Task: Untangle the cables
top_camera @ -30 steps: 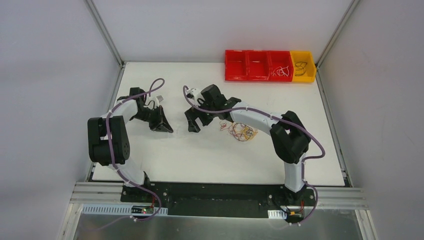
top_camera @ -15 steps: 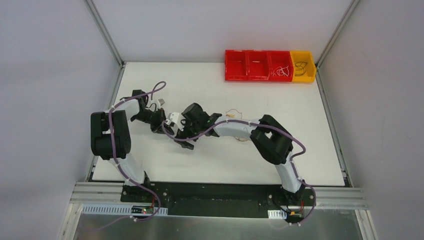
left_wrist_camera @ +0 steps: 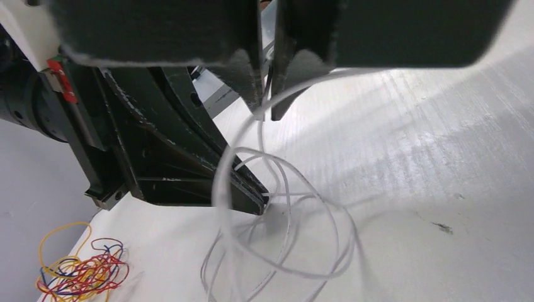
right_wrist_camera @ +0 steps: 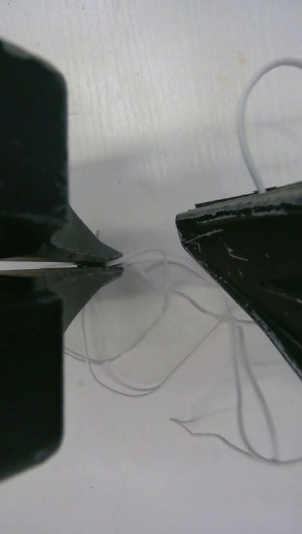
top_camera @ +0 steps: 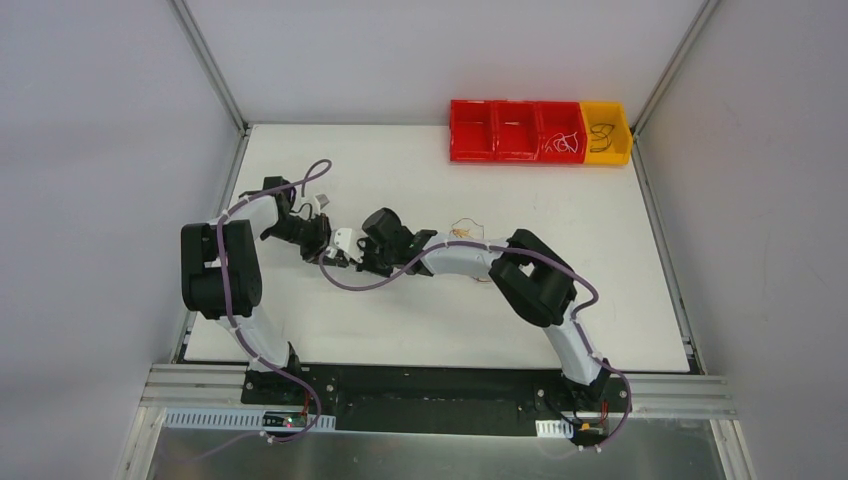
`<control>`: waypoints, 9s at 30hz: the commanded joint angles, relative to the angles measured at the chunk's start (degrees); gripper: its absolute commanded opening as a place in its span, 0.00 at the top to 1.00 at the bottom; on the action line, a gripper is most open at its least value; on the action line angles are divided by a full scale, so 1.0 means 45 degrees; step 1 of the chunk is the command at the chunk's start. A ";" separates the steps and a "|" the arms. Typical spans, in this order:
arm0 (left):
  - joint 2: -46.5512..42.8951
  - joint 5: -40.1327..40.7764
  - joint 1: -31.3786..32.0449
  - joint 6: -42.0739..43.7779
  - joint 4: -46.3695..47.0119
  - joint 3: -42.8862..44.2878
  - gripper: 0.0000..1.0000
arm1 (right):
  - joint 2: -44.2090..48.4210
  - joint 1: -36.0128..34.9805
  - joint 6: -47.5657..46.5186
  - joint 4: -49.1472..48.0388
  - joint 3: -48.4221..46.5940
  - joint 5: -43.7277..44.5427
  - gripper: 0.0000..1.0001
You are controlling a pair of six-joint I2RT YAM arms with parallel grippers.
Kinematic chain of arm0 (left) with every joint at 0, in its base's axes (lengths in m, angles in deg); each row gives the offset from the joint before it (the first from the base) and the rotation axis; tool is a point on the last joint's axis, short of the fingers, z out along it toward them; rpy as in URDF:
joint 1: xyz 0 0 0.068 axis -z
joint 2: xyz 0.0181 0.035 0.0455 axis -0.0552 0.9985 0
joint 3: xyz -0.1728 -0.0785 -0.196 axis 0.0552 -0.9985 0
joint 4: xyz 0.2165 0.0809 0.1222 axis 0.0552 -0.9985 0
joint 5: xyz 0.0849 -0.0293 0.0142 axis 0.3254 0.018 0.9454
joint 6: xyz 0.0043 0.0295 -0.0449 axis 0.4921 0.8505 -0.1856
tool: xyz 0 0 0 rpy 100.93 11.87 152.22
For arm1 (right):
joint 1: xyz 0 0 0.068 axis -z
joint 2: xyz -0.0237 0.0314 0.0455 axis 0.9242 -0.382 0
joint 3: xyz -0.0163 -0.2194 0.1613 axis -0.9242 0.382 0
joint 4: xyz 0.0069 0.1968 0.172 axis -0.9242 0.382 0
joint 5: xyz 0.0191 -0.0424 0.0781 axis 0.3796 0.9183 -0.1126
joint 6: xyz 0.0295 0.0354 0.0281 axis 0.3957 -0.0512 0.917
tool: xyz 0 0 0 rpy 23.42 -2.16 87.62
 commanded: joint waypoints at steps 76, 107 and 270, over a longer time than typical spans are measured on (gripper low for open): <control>-0.3654 0.0948 -0.0918 0.0048 -0.0783 0.2338 0.00 | -0.0138 1.3762 0.5658 0.0003 -1.2804 -0.0025 1.00; -0.3605 0.1120 -0.0942 0.0287 -0.0701 0.1793 0.00 | -0.1797 1.3836 0.6333 0.2141 -0.7964 0.0357 1.00; -0.2460 0.5458 -0.6636 -0.4544 0.2721 1.2530 1.00 | 0.3969 1.1717 0.2025 0.9391 0.5182 0.3846 1.00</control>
